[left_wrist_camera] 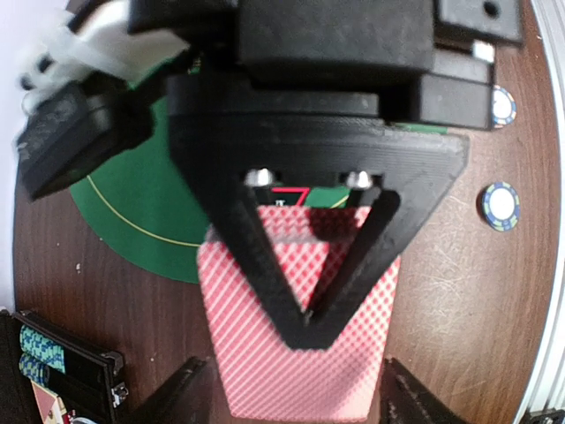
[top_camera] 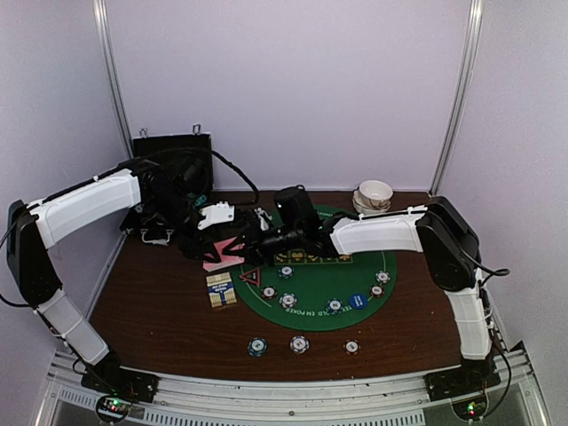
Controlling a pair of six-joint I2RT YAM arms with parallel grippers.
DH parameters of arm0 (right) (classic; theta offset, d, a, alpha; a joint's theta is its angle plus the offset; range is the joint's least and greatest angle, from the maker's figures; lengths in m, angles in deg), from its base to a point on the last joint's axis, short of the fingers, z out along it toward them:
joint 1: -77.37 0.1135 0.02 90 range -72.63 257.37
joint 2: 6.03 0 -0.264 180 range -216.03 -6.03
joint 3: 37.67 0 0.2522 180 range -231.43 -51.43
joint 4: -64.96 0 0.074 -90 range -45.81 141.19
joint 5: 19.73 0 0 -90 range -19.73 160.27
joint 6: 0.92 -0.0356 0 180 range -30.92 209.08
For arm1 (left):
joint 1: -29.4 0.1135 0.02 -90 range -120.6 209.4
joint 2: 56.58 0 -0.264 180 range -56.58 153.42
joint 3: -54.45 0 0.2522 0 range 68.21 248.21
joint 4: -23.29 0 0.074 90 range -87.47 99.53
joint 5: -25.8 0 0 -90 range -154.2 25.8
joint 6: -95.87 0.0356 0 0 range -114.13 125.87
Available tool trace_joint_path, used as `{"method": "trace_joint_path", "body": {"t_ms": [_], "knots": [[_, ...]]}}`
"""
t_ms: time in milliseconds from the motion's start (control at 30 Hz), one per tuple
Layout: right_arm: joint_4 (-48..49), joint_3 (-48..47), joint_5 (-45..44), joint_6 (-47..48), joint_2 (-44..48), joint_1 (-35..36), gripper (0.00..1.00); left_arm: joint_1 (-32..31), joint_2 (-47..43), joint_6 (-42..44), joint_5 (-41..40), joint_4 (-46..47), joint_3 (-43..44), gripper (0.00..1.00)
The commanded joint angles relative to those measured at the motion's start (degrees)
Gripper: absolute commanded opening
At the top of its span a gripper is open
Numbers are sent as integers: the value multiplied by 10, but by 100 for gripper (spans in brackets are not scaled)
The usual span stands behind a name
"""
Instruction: Distribute texas hold em gaming equipment
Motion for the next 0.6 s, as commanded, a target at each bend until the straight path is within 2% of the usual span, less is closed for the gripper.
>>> {"method": "trace_joint_path", "body": {"t_ms": [0, 33, 67, 100, 133, 167, 567], "knots": [[-20, -1, -5, 16, 6, 2, 0, 0, 5, -13, 4, 17, 26, 62], [-7, 2, -5, 9, 6, 2, 0, 0, 6, -15, 5, 17, 26, 61], [5, 4, -6, 1, 7, 2, 0, 0, 7, -19, 5, 17, 26, 64], [16, 5, -6, -5, 8, 2, 0, 0, 8, -25, 7, 15, 26, 76], [23, 4, -5, -9, 9, 2, 0, 0, 6, -26, 11, 9, 25, 94], [24, 2, -4, -11, 10, 2, 0, 0, 2, -22, 16, 4, 20, 97], [114, 1, 18, -59, 16, 5, 0, -1, 12, -10, 5, 4, -4, 97]]}}
